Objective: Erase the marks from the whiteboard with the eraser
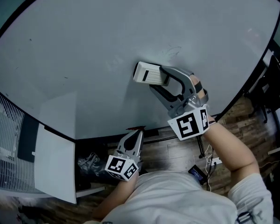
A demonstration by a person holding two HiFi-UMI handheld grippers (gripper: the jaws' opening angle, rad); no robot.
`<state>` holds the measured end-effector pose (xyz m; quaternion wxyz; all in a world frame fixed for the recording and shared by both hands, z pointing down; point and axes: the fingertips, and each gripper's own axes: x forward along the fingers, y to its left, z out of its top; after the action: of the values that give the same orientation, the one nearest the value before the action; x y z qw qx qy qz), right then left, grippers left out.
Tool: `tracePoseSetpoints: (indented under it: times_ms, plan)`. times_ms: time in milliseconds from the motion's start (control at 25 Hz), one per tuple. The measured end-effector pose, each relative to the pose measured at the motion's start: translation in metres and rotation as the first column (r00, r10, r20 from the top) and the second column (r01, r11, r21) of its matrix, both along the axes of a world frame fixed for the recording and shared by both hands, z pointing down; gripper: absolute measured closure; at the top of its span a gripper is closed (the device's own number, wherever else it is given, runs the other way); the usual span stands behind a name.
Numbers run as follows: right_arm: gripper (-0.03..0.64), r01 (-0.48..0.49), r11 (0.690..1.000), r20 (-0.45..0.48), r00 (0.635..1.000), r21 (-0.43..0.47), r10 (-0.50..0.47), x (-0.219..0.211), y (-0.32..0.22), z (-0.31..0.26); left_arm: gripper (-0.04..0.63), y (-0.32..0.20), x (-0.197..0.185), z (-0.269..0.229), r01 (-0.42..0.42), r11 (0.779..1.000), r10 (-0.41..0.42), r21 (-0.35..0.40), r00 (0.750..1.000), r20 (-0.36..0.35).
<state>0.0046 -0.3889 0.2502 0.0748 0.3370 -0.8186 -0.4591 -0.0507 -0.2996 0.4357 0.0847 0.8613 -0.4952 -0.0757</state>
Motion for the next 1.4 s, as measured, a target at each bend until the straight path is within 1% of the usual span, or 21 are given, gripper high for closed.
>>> tracePoseSetpoints:
  times_ms: [240,400,560,680,880,1000,1200,1320,1400]
  plan:
    - [0.374,0.003,1.000,-0.158,0.987,-0.008,-0.004,-0.027,0.005,0.074,0.589,0.003,-0.004,0.002,0.012,1.000,-0.012,-0.012,1.000,-0.019]
    - [0.374,0.002,1.000,-0.211,0.977,-0.030,-0.008,-0.035,0.007,0.102,0.589,0.005,-0.008,0.003,0.024,1.000,-0.024,-0.012,0.999,-0.022]
    - [0.374,-0.004,1.000,-0.235,0.972,-0.019,-0.001,-0.037,0.007,0.103,0.589,0.005,-0.012,0.005,0.030,0.999,-0.030,-0.018,0.999,-0.026]
    - [0.374,-0.001,0.999,-0.230,0.973,0.033,0.009,-0.036,0.007,0.080,0.589,0.004,-0.014,0.005,0.031,0.999,-0.031,-0.016,0.999,-0.026]
    - [0.374,-0.006,0.988,-0.196,0.980,0.156,0.037,-0.033,0.008,0.016,0.589,0.004,-0.016,0.003,0.034,0.999,-0.035,-0.008,0.999,-0.028]
    - [0.374,-0.023,0.971,-0.142,0.988,0.238,0.058,-0.027,0.008,-0.033,0.589,0.003,-0.018,0.002,0.034,0.999,-0.034,-0.005,0.999,-0.027]
    - [0.374,-0.066,0.939,-0.042,0.996,0.337,0.085,-0.019,0.006,-0.114,0.589,-0.002,-0.032,-0.009,0.064,0.998,-0.064,0.009,0.998,-0.018]
    - [0.374,-0.089,0.920,0.001,0.995,0.382,0.096,-0.020,0.007,-0.144,0.589,-0.001,-0.044,-0.008,0.080,0.996,-0.079,0.030,0.997,-0.007]
    - [0.374,-0.100,0.915,0.027,0.995,0.390,0.097,-0.021,0.009,-0.154,0.589,0.000,-0.050,-0.003,0.090,0.995,-0.090,0.037,0.996,-0.004]
